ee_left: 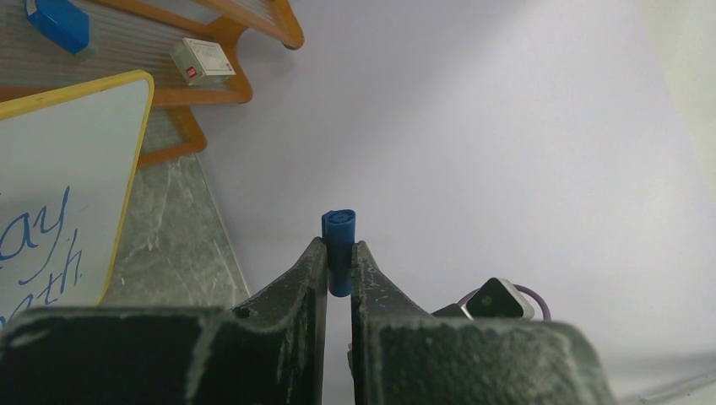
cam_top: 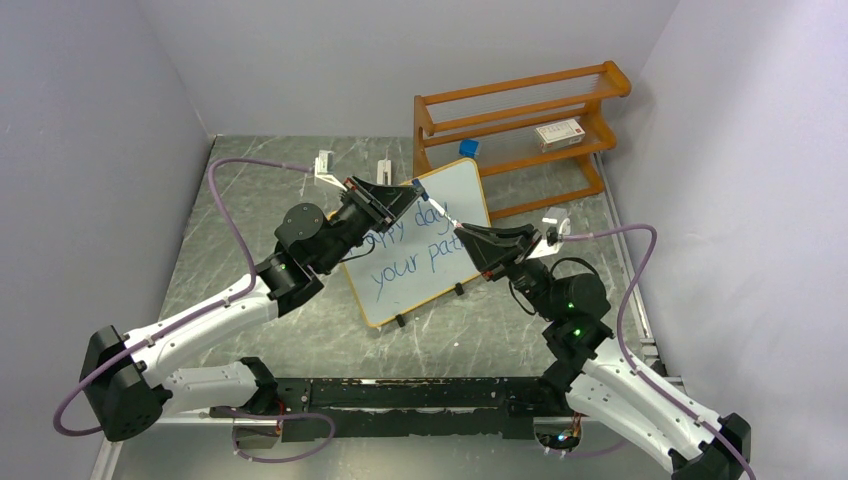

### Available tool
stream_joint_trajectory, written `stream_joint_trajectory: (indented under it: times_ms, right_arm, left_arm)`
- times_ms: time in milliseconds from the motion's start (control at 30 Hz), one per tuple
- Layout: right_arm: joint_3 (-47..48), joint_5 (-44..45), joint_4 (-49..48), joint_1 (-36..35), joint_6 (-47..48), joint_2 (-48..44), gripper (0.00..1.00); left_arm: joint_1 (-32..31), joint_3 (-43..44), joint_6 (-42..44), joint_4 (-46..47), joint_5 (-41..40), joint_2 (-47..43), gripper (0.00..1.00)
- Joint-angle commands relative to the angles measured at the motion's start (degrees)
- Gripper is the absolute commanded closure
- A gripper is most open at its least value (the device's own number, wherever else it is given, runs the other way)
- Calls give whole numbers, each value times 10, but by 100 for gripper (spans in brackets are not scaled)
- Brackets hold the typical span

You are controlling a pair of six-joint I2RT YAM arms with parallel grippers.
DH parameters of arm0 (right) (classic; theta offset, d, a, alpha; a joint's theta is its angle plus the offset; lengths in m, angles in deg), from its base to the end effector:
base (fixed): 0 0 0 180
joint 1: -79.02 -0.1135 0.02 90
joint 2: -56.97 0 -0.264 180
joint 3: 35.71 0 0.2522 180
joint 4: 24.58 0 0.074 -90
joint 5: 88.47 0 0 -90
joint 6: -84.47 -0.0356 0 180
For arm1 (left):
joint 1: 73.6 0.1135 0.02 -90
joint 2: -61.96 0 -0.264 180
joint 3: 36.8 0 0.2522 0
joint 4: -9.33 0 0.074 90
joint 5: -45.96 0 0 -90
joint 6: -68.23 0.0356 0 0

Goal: Write a sentence on the whiteboard
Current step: Close the whiteboard marker at the center of the board.

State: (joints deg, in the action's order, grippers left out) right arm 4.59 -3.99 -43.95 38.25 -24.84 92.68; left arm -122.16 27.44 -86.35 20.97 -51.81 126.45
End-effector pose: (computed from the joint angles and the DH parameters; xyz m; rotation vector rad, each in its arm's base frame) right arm 0.1167 0.1051 0.3322 -0.3127 1.1691 0.9800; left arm 0.1794 -0.1959 0.3722 -0.3444 1.5217 -1.5269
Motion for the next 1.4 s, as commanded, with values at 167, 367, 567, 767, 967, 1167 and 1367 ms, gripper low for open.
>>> stream_joint_trajectory:
  times_ms: [167,367,567,767,967,1167,1367]
  right_arm:
    - [-11,-7,-9,3,-2,-8,100]
    - [-12,-3,-1,3,-1,-12,100]
    - [-11,-4,-1,3,1,-10,100]
    - [-9,-6,4,3,0,-12,100]
    - [-11,2,8,3,1,-17,100]
    - [-15,10,-4,3,-3,-20,100]
    - [-16,10,-13,3,-8,-16,100]
  left_arm:
    - [3,-2,-2,26,-12,-11,95]
    - [3,-2,-6,29,-19,-12,95]
    - [3,2,-4,24,-19,-13,95]
    - [3,3,-4,24,-21,-10,95]
    - [4,5,-4,22,-21,-9,95]
    - [5,2,-9,26,-12,-7,95]
    - [4,-1,-18,39,5,3,95]
